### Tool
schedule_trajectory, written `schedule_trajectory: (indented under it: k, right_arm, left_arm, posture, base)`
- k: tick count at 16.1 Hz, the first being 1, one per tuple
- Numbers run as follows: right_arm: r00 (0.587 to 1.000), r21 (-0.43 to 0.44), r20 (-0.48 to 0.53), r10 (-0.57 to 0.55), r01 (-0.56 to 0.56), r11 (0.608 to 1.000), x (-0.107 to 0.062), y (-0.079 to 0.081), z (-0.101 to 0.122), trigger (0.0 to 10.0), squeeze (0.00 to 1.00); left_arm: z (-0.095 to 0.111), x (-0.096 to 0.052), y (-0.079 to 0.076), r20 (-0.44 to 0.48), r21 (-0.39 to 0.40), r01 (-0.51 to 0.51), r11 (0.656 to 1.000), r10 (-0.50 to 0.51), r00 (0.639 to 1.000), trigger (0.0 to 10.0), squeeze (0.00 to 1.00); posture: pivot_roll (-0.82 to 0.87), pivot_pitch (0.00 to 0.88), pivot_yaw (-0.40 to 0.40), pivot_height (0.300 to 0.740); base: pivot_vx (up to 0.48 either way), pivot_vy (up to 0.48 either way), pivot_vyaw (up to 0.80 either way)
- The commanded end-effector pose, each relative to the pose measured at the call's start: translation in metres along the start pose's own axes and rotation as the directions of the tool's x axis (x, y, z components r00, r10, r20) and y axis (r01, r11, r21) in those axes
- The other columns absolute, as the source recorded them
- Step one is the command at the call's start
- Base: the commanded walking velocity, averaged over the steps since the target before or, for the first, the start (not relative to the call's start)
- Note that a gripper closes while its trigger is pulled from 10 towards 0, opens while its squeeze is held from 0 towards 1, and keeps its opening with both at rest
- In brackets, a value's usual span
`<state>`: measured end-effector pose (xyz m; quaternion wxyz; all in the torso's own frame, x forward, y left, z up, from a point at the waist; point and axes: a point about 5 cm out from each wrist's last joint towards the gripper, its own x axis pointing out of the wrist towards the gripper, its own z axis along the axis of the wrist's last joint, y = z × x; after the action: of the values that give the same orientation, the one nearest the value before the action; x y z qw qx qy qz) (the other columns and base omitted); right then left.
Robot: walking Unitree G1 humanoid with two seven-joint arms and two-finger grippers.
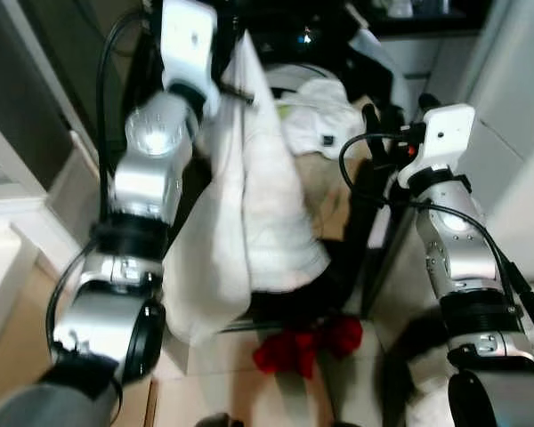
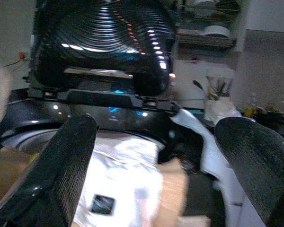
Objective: Clothes washing
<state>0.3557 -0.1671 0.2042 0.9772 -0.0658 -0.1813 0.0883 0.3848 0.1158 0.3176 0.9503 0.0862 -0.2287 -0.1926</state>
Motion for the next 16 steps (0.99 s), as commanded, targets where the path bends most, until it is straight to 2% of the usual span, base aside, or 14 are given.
schedule_trajectory:
  k: [1,2,4,5,6,7,9,11,12,13,14,15,16]
  right_arm:
    - [0.999,0.028,0.002,0.036,-0.036,0.999,0.002,0.010,0.001,10.0,0.00]
    - [0.999,0.031,0.001,0.038,-0.038,0.999,0.001,0.011,0.001,10.0,0.00]
    - [0.999,0.065,-0.019,0.044,-0.043,0.997,-0.007,0.011,-0.005,10.0,0.00]
    - [0.998,0.092,-0.030,0.058,-0.055,0.994,-0.013,0.012,-0.008,10.0,0.00]
    - [0.996,0.100,-0.037,0.085,-0.081,0.992,-0.019,0.014,-0.011,10.0,0.00]
    - [0.993,0.108,-0.047,0.107,-0.102,0.989,-0.026,0.016,-0.014,10.0,0.00]
    - [0.989,0.132,-0.059,0.135,-0.126,0.983,-0.037,0.021,-0.017,10.0,0.00]
    - [0.972,0.228,-0.081,0.219,-0.196,0.954,-0.065,0.037,-0.020,10.0,0.00]
    - [0.968,0.244,-0.084,0.236,-0.209,0.947,-0.070,0.040,-0.020,10.0,0.00]
    - [0.955,0.258,-0.114,0.273,-0.236,0.937,-0.092,0.044,-0.021,10.0,0.00]
    - [0.950,0.255,-0.139,0.279,-0.239,0.937,-0.105,0.044,-0.022,10.0,0.00]
    - [0.950,0.255,-0.145,0.276,-0.234,0.938,-0.110,0.043,-0.021,10.0,0.00]
    - [0.955,0.256,-0.196,0.221,-0.168,0.952,-0.133,0.033,-0.019,10.0,0.00]
  left_arm:
    - [0.062,0.012,0.016,0.152,0.056,0.017,0.998,-0.026,0.988,0.0,0.00]
    - [0.071,0.014,0.017,0.169,0.067,0.026,0.997,-0.037,0.985,0.0,0.00]
    - [0.161,0.034,0.020,0.331,0.151,0.092,0.984,-0.138,0.933,0.0,0.00]
    - [0.193,0.043,0.024,0.372,0.232,0.064,0.971,-0.150,0.916,0.0,0.00]
    - [0.210,0.052,0.027,0.369,0.289,0.030,0.957,-0.141,0.919,0.0,0.00]
    - [0.219,0.058,0.027,0.351,0.338,-0.009,0.941,-0.118,0.929,0.0,0.00]
    - [0.217,0.065,0.026,0.295,0.409,-0.061,0.911,-0.068,0.953,0.0,0.00]
    - [0.188,0.070,0.035,0.158,0.601,-0.142,0.786,0.057,0.986,0.0,0.00]
    - [0.184,0.070,0.037,0.140,0.628,-0.144,0.765,0.070,0.988,0.0,0.00]
    - [0.170,0.068,0.045,0.093,0.735,-0.155,0.660,0.128,0.987,0.0,0.00]
    - [0.164,0.067,0.050,0.079,0.772,-0.161,0.614,0.159,0.984,0.0,0.00]
    - [0.164,0.066,0.051,0.080,0.759,-0.166,0.629,0.163,0.983,0.0,0.00]
    - [0.164,0.067,0.051,0.099,0.751,-0.203,0.629,0.197,0.975,0.0,0.00]
  posture:
    - [-0.08,0.000,0.060,0.740]
    - [-0.08,0.000,0.060,0.740]
    - [-0.07,0.000,0.063,0.740]
    - [-0.07,0.000,0.073,0.740]
    - [-0.08,0.000,0.092,0.740]
    - [-0.09,0.000,0.110,0.740]
    - [-0.13,0.000,0.165,0.740]
    - [-0.20,0.000,0.249,0.740]
    - [-0.21,0.000,0.257,0.740]
    - [-0.26,0.000,0.302,0.740]
    - [-0.27,0.000,0.307,0.740]
    - [-0.29,0.000,0.322,0.740]
    - [-0.35,0.000,0.345,0.740]
  base:
    - [0.454,0.000,0.00]
    - [0.454,0.000,0.00]
    - [0.450,0.000,0.00]
    - [0.450,0.000,0.00]
    - [0.450,0.000,0.00]
    - [0.450,0.000,0.00]
    - [0.452,0.000,0.00]
    - [0.450,0.000,0.00]
    - [0.450,0.000,0.00]
    - [0.450,0.000,0.00]
    - [0.450,0.000,0.00]
    - [0.450,0.000,0.00]
    - [0.450,0.000,0.00]
